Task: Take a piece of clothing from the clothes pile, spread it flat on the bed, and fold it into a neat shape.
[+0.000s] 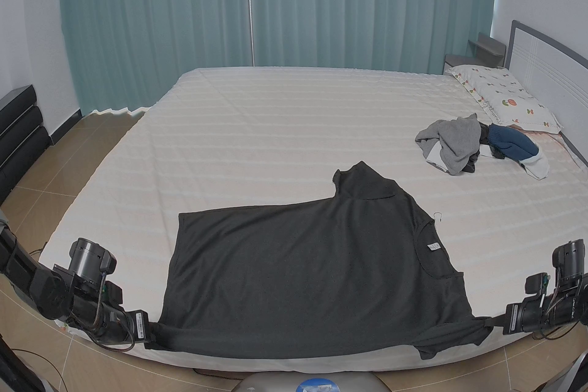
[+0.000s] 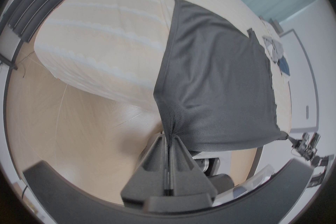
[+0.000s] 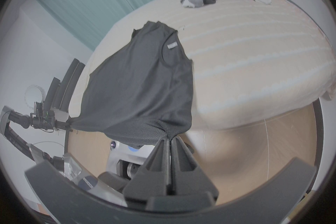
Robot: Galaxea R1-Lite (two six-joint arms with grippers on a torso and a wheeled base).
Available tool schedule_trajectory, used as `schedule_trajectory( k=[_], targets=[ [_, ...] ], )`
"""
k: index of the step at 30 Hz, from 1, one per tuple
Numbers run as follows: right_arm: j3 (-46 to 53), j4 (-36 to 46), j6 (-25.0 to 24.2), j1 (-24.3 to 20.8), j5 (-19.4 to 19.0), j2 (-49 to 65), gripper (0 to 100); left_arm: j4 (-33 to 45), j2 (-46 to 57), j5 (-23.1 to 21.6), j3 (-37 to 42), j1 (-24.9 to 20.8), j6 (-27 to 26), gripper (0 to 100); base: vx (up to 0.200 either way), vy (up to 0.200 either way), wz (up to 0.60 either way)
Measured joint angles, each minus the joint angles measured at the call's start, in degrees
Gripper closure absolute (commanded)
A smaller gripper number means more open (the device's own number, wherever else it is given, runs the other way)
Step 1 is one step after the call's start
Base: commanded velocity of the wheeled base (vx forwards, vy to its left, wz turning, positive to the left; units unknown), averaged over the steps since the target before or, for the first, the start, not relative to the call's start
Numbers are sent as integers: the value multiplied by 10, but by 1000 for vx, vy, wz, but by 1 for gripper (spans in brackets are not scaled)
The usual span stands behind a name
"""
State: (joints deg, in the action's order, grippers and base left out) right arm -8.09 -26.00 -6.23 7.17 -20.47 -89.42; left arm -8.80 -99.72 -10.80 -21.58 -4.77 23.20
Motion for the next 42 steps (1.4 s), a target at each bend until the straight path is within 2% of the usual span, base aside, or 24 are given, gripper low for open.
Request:
schedule_trajectory(
  k=[6,12,19,31,42],
  targets=[
    [-58,1,-19,-10,0,-19,100,-4,3,-3,-47,5,52,100,0,0,0],
    [-108,-1,-54,-26,0,-52,100,0,-3,-3,-96,4,80,100,0,0,0],
    [-152,-1,-65,-46,0,-89,100,1,-15,-1,-124,5,83,100,0,0,0],
    [-213,3,-92,-51,2,-110,100,2,-45,-1,-161,7,96,100,0,0,0],
    [-203,5,-93,-50,0,-94,100,37,-40,-8,-165,7,96,100,0,0,0]
  ],
)
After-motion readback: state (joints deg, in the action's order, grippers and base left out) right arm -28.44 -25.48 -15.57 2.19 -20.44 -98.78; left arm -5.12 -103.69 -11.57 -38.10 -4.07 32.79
